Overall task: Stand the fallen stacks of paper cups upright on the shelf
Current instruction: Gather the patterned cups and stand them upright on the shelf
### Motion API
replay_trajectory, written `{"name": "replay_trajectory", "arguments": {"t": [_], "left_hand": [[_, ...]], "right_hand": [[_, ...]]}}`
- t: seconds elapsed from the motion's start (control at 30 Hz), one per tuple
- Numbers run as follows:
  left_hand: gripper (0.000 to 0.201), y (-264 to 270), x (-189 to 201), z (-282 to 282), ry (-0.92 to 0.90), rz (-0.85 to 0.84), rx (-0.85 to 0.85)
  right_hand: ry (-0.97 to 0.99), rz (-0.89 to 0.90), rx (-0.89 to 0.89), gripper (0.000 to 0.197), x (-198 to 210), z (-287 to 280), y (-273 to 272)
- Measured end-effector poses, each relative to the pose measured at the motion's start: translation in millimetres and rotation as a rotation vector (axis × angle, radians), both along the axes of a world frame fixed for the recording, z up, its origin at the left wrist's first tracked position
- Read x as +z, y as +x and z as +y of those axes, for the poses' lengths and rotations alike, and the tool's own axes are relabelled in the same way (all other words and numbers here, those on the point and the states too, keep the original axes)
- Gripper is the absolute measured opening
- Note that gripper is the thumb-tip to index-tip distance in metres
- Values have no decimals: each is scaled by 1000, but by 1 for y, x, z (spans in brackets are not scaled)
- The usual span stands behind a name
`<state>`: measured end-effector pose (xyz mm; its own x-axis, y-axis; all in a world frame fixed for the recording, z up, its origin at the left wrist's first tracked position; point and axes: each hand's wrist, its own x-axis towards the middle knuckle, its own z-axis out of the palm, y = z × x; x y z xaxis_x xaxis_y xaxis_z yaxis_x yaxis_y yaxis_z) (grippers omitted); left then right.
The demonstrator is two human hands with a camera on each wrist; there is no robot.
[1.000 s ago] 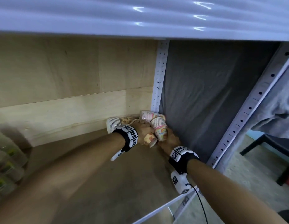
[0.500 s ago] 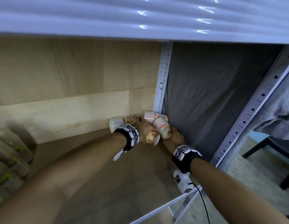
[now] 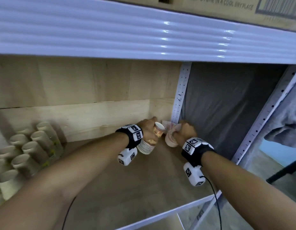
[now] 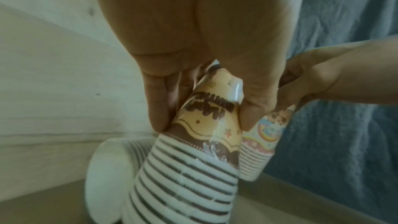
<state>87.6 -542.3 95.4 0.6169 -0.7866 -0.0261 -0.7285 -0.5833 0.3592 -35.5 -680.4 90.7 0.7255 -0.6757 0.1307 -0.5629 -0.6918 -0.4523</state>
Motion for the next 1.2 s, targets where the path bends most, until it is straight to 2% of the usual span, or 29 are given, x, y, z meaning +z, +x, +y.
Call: {"name": "replay_trajectory", "arguments": {"t": [0.13,0.23,0.33,0.47,0.67,0.9,1.07,1.2], "left_hand": [[69,6,6,30,-54,109,103],[72,9,8,52,-88,155,153],[73,13,11,74,-95,175,188],[65,19,15,107,-63,171,239],[58,27,20,158,-7,151,348],[57,32,24,194,1,170,473],[60,39,25,210,53,86,531],[56,47,19,217,79,43,576]], "right_hand": [[-88,76,107,42,17,28,13],[-53,107,217,36,22,50,23],[1,111,328,38,23,72,36],[-34,137,427,38,25,100,52],[12,132,548,28,23,133,76],[30,130,650,37,16,166,104],[23,113,689,45,13,186,120],[0,120,715,20,9,199,132]]}}
